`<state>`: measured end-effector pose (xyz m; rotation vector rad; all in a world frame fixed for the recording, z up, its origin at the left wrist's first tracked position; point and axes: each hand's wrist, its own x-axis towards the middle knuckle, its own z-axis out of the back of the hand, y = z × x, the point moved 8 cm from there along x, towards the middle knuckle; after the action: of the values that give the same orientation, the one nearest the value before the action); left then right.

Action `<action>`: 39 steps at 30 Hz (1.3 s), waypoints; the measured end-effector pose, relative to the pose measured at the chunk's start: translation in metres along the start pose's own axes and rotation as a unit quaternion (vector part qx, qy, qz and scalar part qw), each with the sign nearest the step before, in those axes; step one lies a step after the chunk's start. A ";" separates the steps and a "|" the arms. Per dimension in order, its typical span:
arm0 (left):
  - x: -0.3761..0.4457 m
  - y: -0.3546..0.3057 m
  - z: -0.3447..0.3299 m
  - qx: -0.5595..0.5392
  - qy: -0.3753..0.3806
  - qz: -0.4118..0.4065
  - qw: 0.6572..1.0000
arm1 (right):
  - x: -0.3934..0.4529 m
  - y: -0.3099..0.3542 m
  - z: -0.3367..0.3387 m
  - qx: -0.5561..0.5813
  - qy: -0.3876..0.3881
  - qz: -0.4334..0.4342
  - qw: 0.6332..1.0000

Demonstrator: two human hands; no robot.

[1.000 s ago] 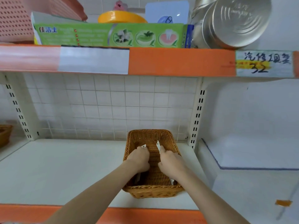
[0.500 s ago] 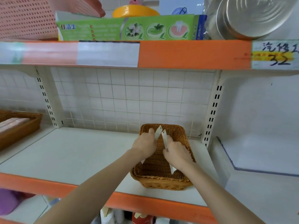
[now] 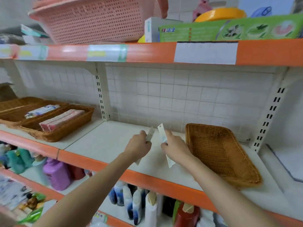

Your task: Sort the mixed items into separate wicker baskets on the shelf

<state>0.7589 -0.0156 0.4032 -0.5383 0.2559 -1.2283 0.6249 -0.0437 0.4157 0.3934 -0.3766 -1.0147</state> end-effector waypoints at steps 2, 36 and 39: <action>-0.005 0.031 0.014 0.010 0.001 0.004 1.000 | 0.002 0.026 -0.015 0.003 0.000 -0.002 1.000; 0.051 0.293 0.200 0.014 -0.077 0.022 0.997 | 0.138 0.307 -0.179 0.025 0.011 0.086 0.996; 0.058 0.314 0.215 0.020 -0.091 0.027 0.995 | 0.152 0.327 -0.191 0.029 0.006 0.086 0.996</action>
<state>1.1358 0.0568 0.4282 -0.6008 0.0921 -1.1217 1.0297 0.0045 0.4258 0.4135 -0.4223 -0.8352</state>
